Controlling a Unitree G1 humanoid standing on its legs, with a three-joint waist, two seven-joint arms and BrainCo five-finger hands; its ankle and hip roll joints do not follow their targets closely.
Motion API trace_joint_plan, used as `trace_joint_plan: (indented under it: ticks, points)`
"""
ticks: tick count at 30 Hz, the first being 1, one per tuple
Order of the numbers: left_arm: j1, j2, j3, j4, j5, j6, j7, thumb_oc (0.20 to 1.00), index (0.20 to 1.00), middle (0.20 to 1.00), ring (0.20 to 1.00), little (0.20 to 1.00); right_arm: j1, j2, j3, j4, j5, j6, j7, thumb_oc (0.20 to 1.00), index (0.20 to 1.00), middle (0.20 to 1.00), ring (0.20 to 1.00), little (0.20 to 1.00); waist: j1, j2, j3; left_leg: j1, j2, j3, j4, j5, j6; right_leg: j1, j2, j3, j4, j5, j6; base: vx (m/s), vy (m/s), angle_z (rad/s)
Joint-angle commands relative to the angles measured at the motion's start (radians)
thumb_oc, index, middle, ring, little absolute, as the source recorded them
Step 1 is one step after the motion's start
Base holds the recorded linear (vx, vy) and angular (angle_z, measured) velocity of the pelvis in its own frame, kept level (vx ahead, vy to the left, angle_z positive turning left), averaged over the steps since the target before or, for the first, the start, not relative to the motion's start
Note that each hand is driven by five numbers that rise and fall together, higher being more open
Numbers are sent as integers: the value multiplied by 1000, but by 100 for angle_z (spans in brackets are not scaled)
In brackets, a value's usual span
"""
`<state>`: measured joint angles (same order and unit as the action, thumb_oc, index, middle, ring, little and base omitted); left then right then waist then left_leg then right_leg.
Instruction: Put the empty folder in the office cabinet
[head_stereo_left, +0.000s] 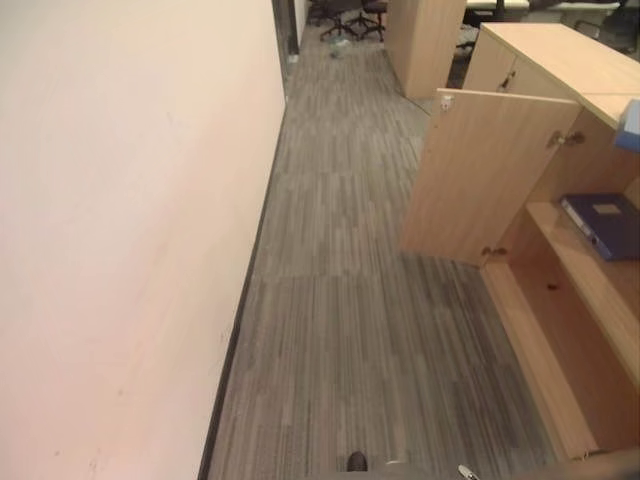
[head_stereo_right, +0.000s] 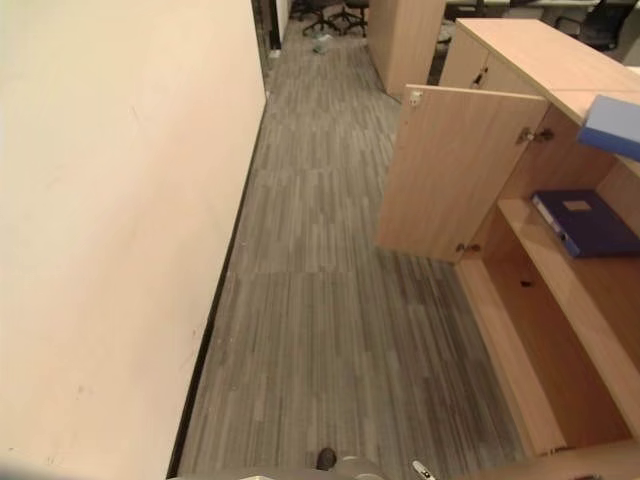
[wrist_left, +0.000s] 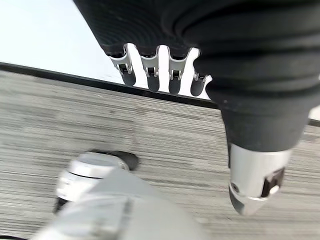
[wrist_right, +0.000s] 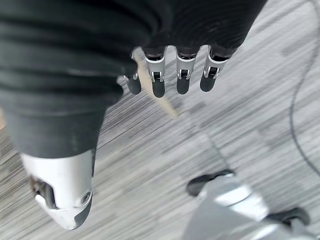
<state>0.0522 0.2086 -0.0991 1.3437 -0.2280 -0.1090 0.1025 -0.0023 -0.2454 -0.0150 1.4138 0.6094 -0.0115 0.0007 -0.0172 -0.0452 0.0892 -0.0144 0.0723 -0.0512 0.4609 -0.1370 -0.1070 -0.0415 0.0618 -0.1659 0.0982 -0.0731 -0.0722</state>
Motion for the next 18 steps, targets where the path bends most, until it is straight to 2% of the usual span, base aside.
trace_joint_plan:
  ticks: [1, 2, 3, 4, 5, 6, 7, 8, 9, 10, 12, 15, 18]
  points:
    - [-38, 18, 4, -41, -30, -22, 29, 1000, 1000, 1000, 1000, 1000, -14, 2, -1, 1, 53, -17, -16, 1000, 1000, 1000, 1000, 1000, 0, -19, 69, -55, -44, 56, 188, 127, 68, 13, -61, 22, -32, 51, 83, 16, -179, -32]
    - [-38, 18, 4, -41, -30, -22, 29, 1000, 1000, 1000, 1000, 1000, -14, 2, -1, 2, 53, -17, -16, 1000, 1000, 1000, 1000, 1000, 0, -17, 68, -60, -41, 56, 195, 124, 68, 11, -59, 22, -32, 51, 83, 65, -121, -34]
    - [-37, 18, 16, -43, -44, -24, 33, 1000, 1000, 1000, 1000, 1000, -21, -1, 0, 3, 58, -15, -23, 1000, 1000, 1000, 1000, 1000, 16, -31, 79, -135, -34, 106, 214, 102, 95, 33, -70, 27, -32, 39, 78, 56, -57, -30]
    - [-37, 18, 16, -43, -44, -24, 33, 1000, 1000, 1000, 1000, 1000, -21, -1, 0, 3, 58, -14, -23, 1000, 1000, 1000, 1000, 1000, 18, -29, 79, -136, -32, 107, 219, 98, 95, 33, -67, 28, -31, 38, 78, 190, -40, -11]
    - [-28, 15, 22, -33, -44, -25, 33, 1000, 1000, 1000, 1000, 1000, -20, -5, 2, 7, 50, -13, -24, 1000, 1000, 1000, 1000, 1000, 36, -31, 78, -176, -41, 117, 105, 54, 109, 63, -74, 41, -45, 28, 87, 197, 50, -23]
    - [-25, 14, 25, -30, -48, -24, 31, 1000, 1000, 1000, 1000, 1000, -18, -8, 2, 10, 44, -13, -23, 1000, 1000, 1000, 1000, 1000, 44, -30, 76, -166, -47, 113, 16, 50, 106, 78, -77, 45, -56, 25, 94, 195, 44, -11]
    - [-25, 14, 25, -30, -48, -24, 31, 1000, 1000, 1000, 1000, 1000, -18, -7, 2, 10, 44, -13, -23, 1000, 1000, 1000, 1000, 1000, 43, -33, 74, -166, -50, 113, 8, 57, 106, 76, -81, 45, -56, 26, 94, 126, 50, -23]
    - [-23, 14, 29, -26, -52, -24, 31, 1000, 1000, 1000, 1000, 1000, -17, -8, 2, 13, 40, -12, -23, 1000, 1000, 1000, 1000, 1000, 48, -30, 72, -163, -51, 102, -80, 68, 98, 87, -80, 47, -65, 20, 98, 156, 61, -62]
    - [-17, 13, 34, -20, -63, -27, 32, 1000, 1000, 1000, 1000, 1000, -14, -10, 1, 16, 32, -14, -27, 1000, 1000, 1000, 1000, 1000, 60, -16, 71, -186, -40, 73, -206, 143, 74, 115, -69, 51, -79, 7, 101, 236, 100, -68]
    - [-17, 13, 34, -17, -66, -25, 31, 1000, 1000, 1000, 1000, 1000, -12, -10, 0, 18, 27, -13, -26, 1000, 1000, 1000, 1000, 1000, 65, -3, 63, -184, -25, 55, -310, 195, 62, 125, -60, 52, -82, 0, 101, 265, 113, -45]
    - [-12, 7, 31, -6, -71, -27, 30, 1000, 1000, 1000, 1000, 1000, 2, -12, -10, 23, 13, -14, -32, 1000, 1000, 1000, 1000, 1000, 77, 12, 61, -203, -12, 8, -509, 268, 39, 178, -56, 72, -87, -41, 100, 364, 157, 14]
    - [7, -3, 38, 16, -62, -23, 23, 1000, 1000, 1000, 1000, 1000, 25, -12, -26, 33, -6, -11, -23, 1000, 1000, 1000, 1000, 1000, 78, 32, 32, -183, -5, -9, -548, 288, 26, 223, -58, 100, -91, -72, 113, 350, 189, -39]
    - [15, 0, 44, 25, -51, -19, 16, 1000, 1000, 1000, 1000, 1000, 39, -5, -29, 45, -18, -7, -13, 1000, 1000, 1000, 1000, 1000, 78, 40, 11, -153, -9, -16, -548, 305, 25, 239, -70, 117, -87, -82, 117, 260, 197, -58]
